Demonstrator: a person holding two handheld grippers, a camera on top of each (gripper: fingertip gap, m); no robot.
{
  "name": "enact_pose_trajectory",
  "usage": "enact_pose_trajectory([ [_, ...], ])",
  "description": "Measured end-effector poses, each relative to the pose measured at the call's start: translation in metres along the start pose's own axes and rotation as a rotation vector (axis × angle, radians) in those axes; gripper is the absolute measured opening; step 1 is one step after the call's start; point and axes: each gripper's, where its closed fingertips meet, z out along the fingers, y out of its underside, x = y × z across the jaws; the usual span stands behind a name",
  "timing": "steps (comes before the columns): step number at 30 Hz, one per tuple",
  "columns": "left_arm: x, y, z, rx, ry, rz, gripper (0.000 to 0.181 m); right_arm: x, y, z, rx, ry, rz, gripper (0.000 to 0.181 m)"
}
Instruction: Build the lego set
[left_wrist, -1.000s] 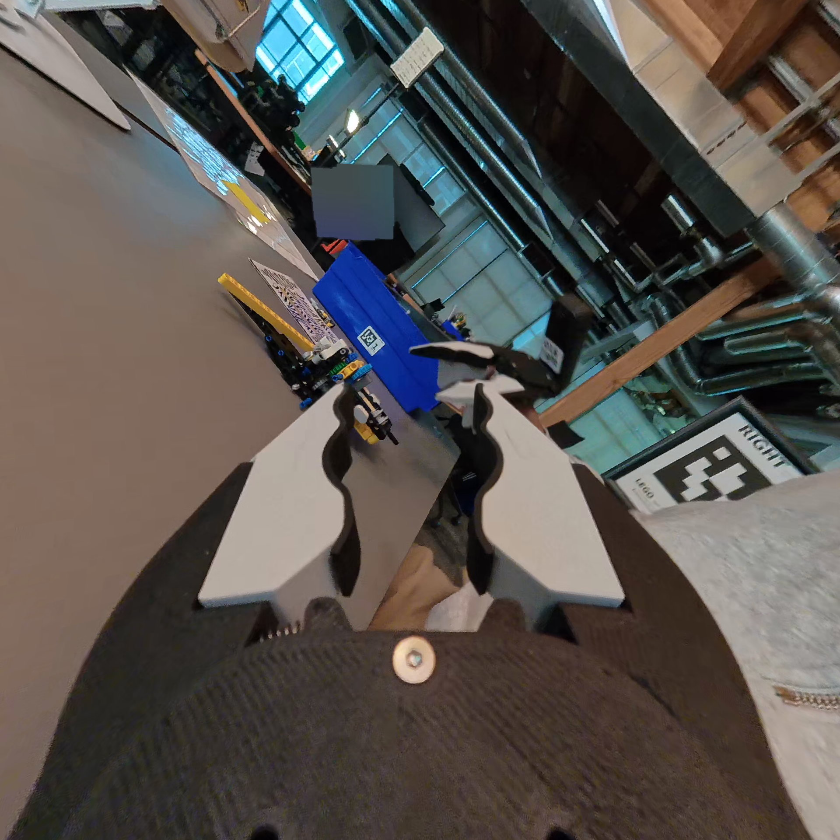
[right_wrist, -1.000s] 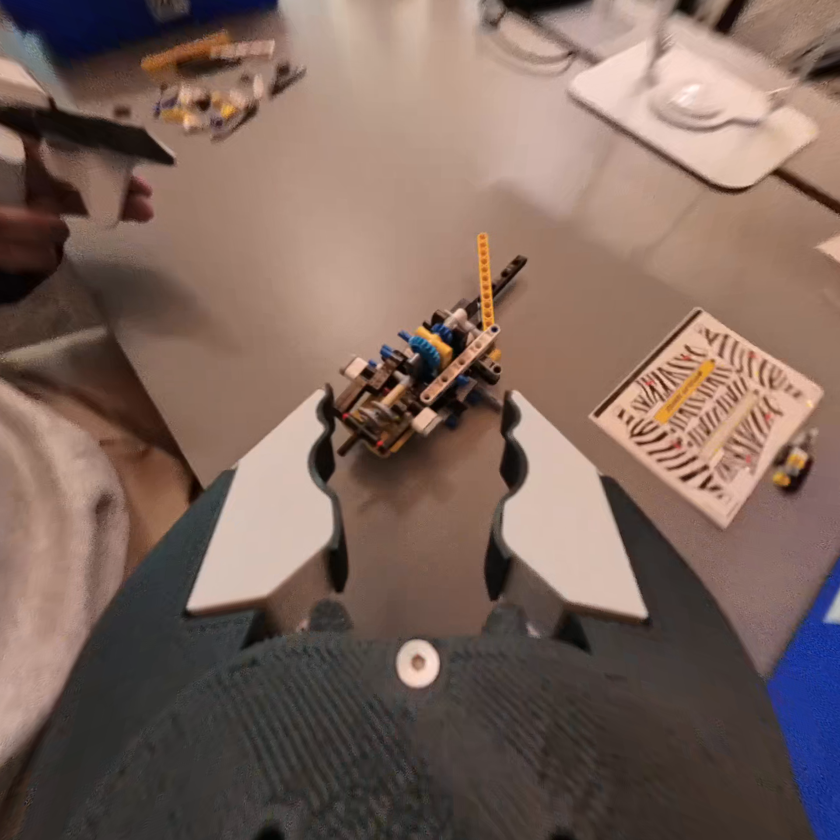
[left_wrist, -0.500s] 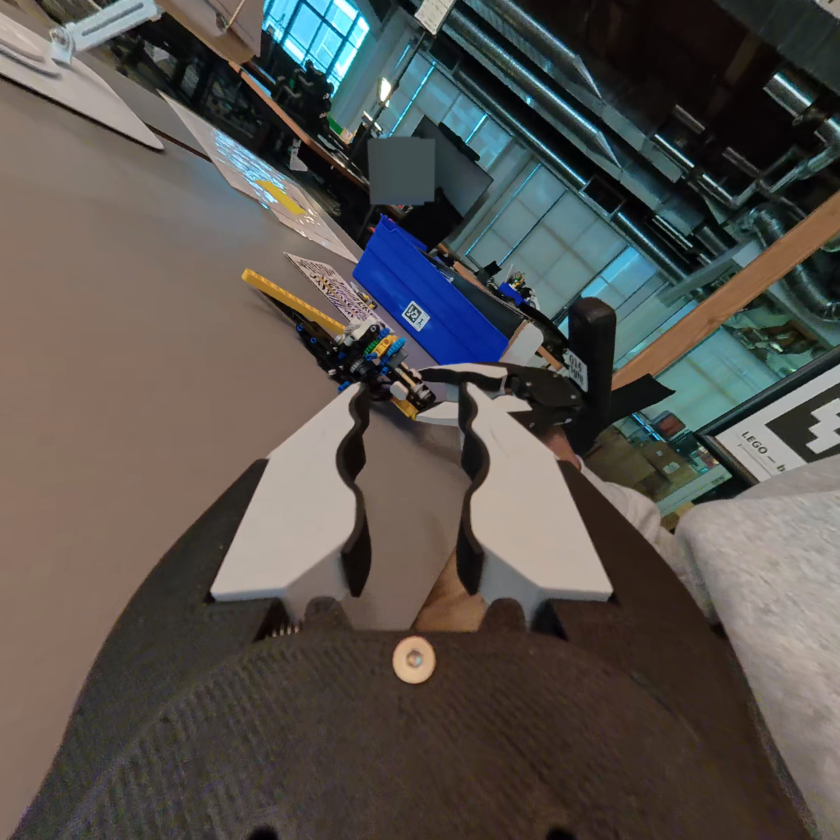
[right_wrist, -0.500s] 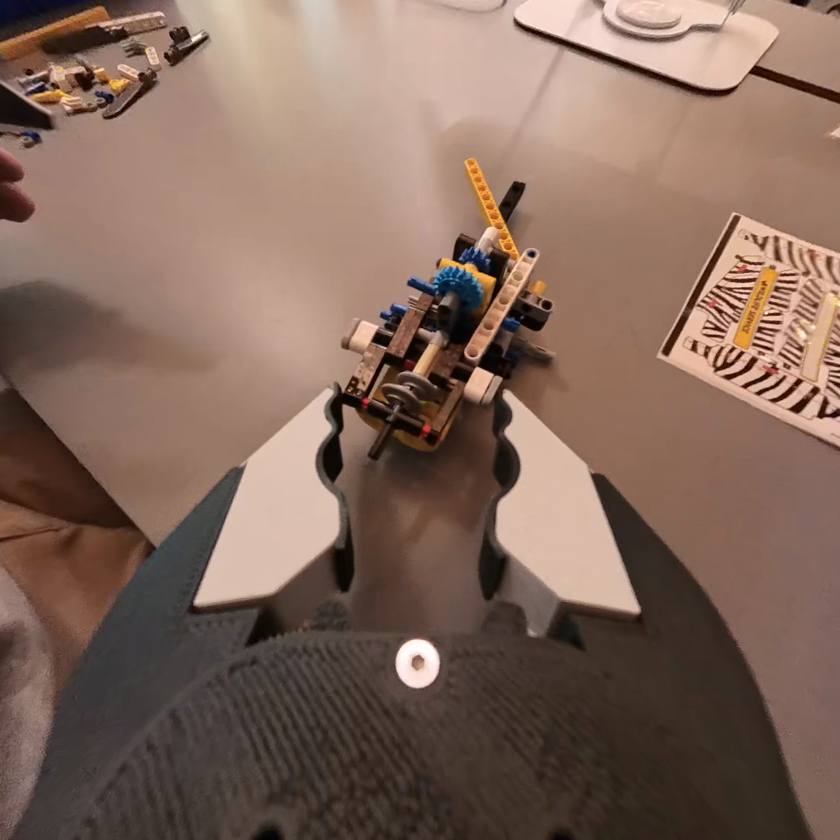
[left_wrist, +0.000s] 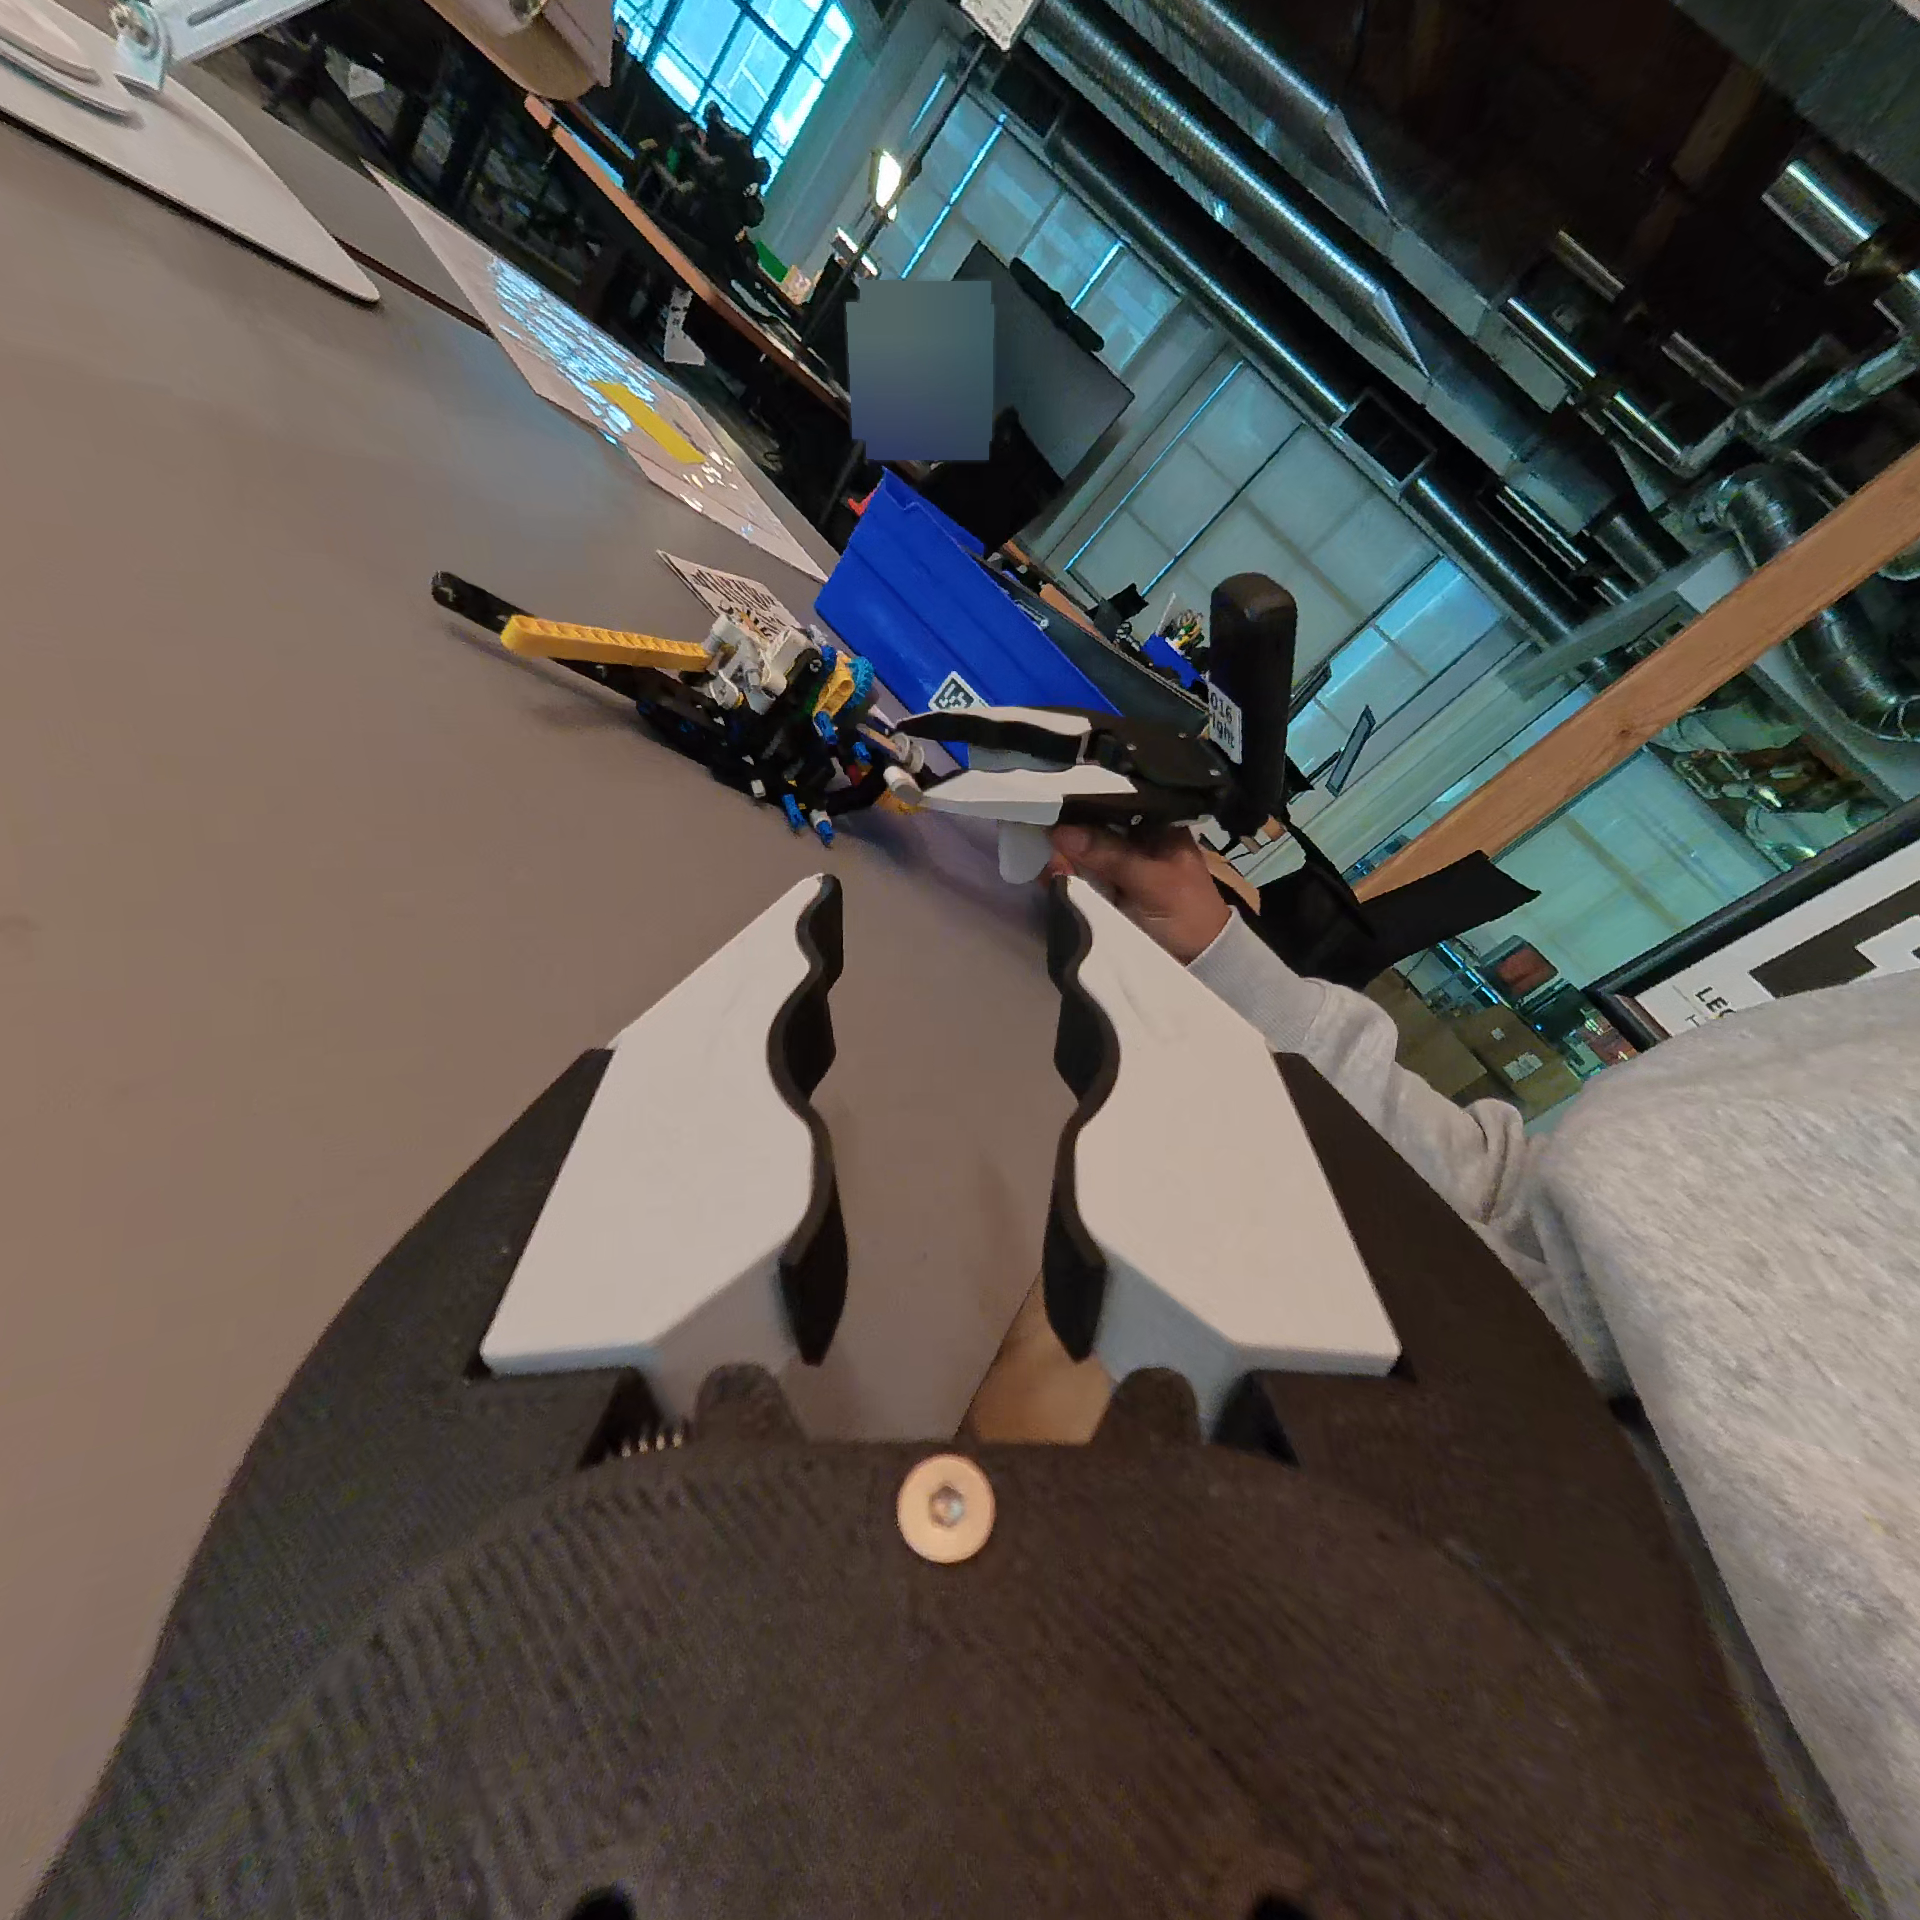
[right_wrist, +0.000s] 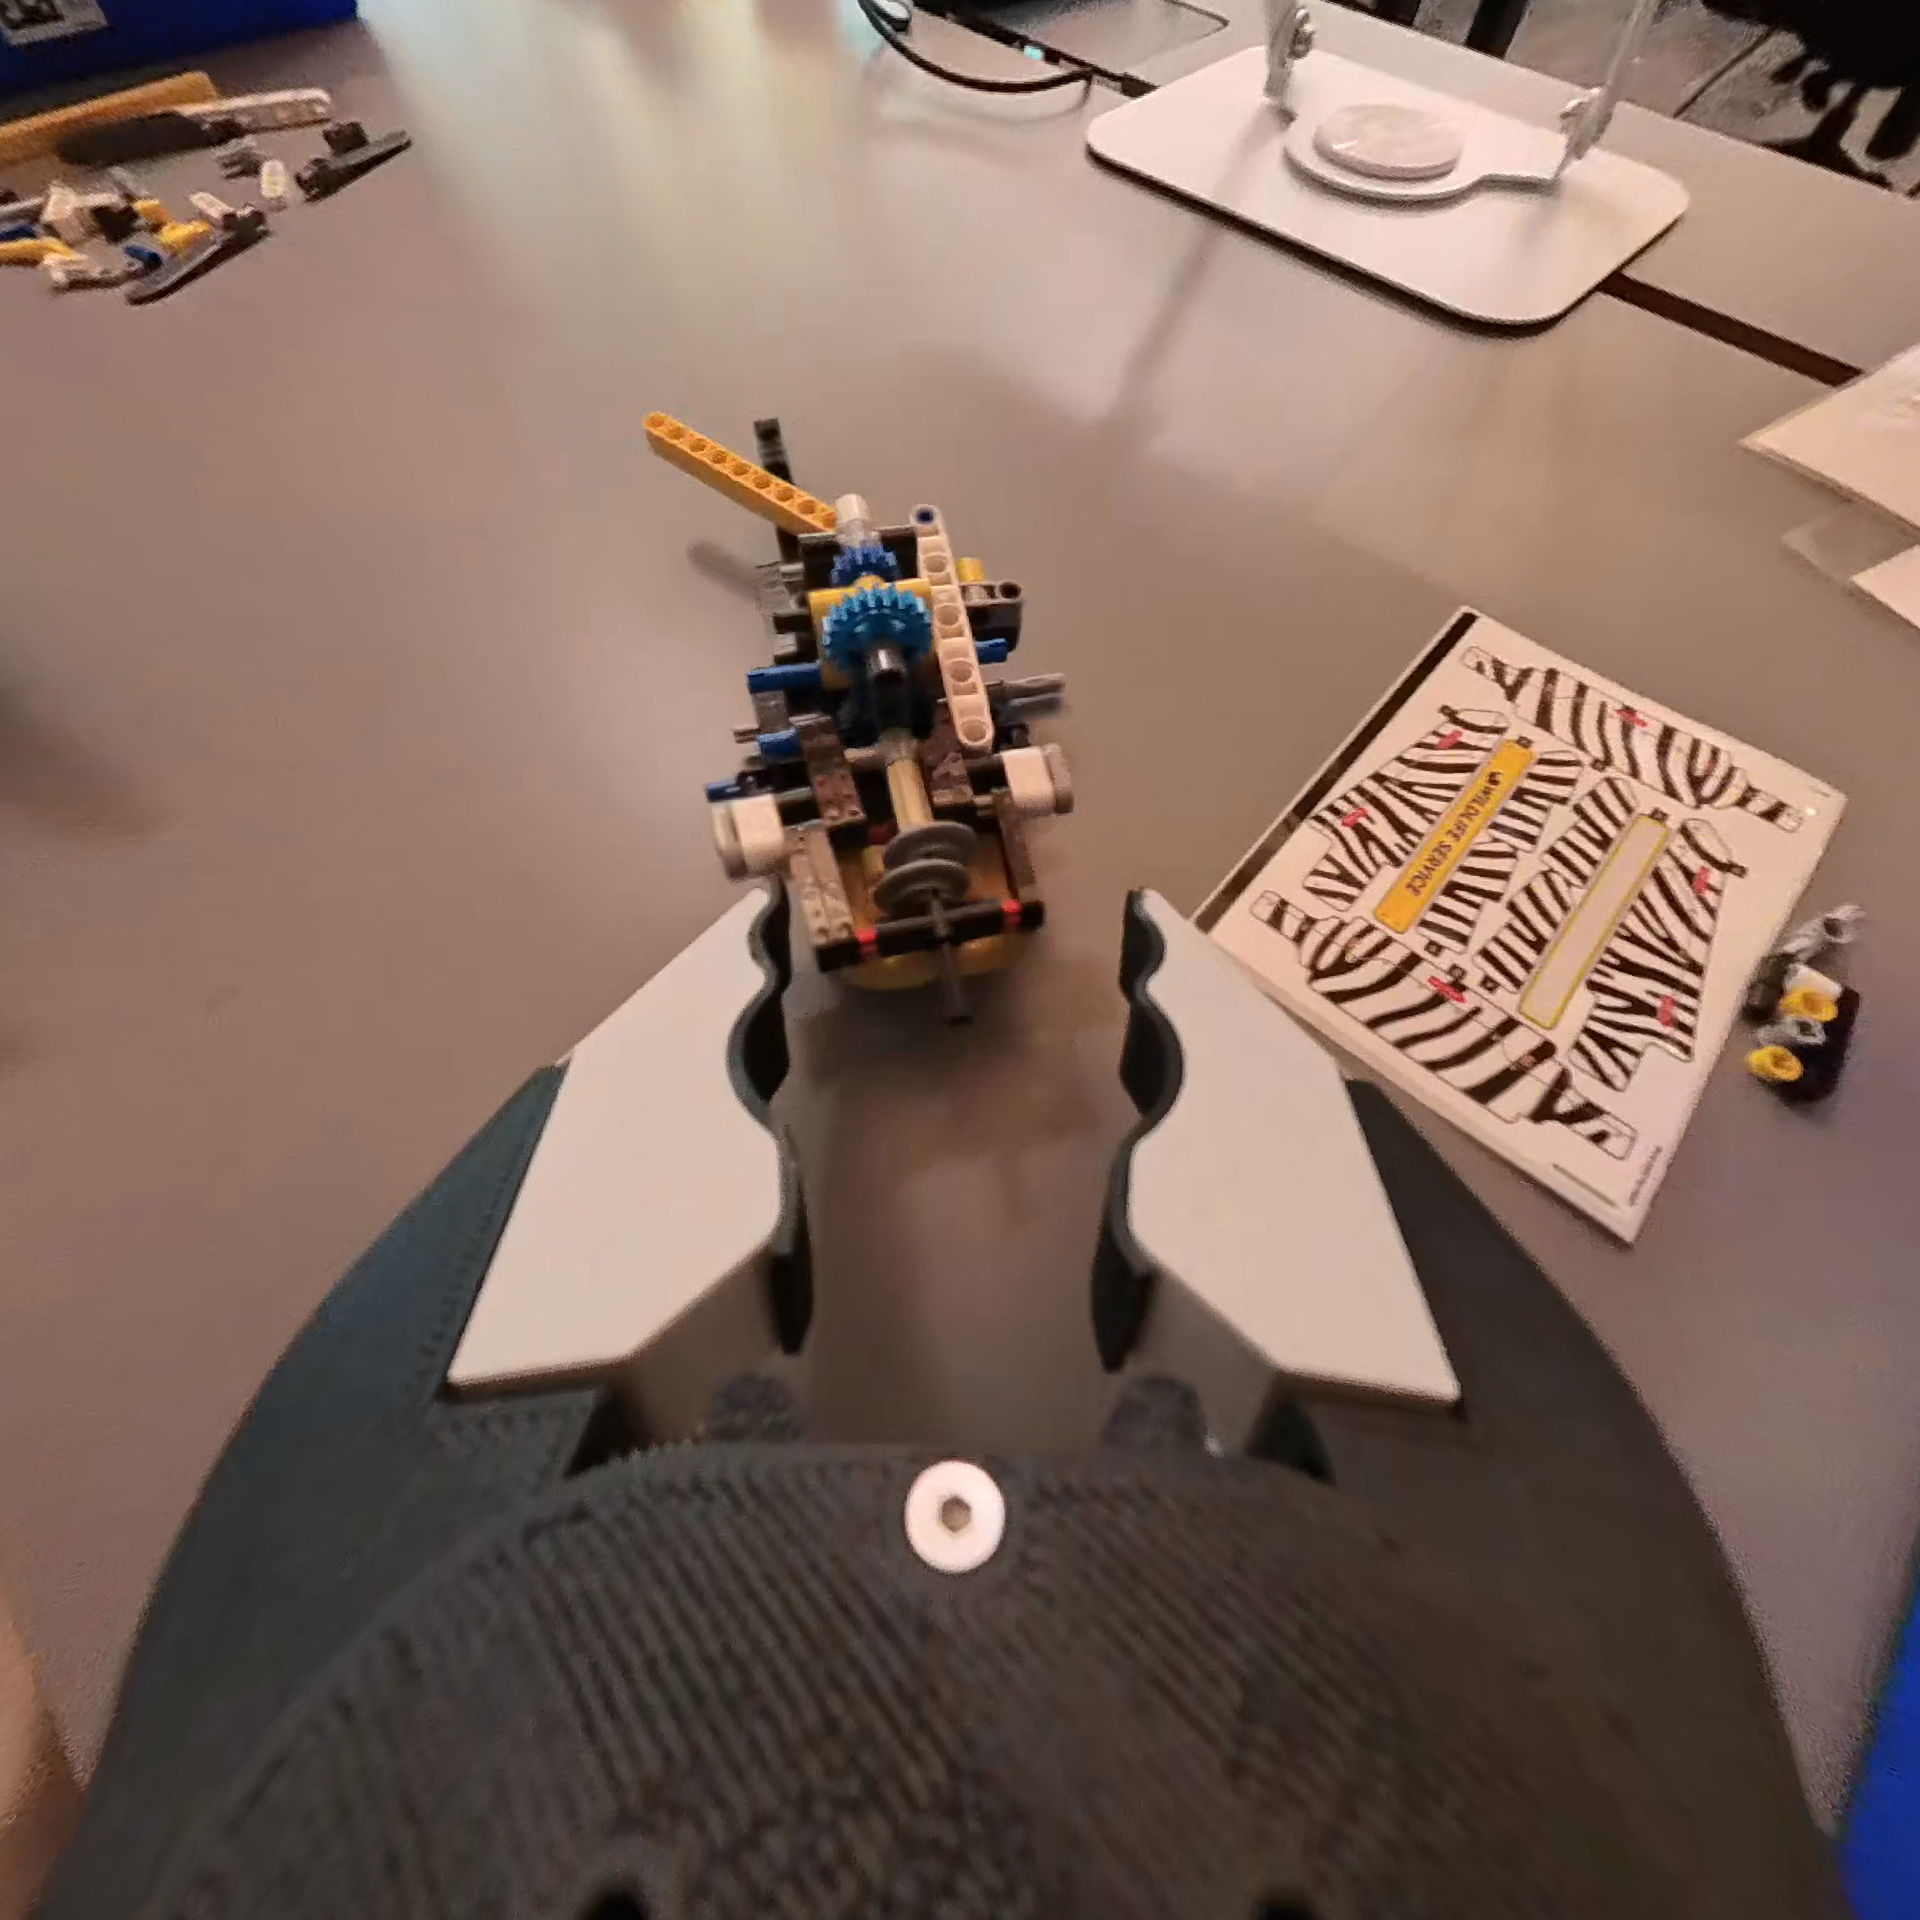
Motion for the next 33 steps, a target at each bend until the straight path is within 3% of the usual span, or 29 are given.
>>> enact_pose_trajectory([
  [9, -0.002, 0.0, 0.0, 0.005, 0.017, -0.037, 0.038, 0.004, -0.003, -0.01, 0.046, 0.099, -0.073, 0.06],
  [20, -0.003, 0.004, 0.002, -0.008, 0.021, -0.039, 0.038, 0.003, 0.002, -0.005, 0.006, 0.07, -0.053, 0.064],
  [33, 0.006, 0.014, 0.009, -0.052, 0.035, 0.003, 0.038, 0.024, -0.016, -0.024, 0.167, 0.141, 0.058, 0.056],
])
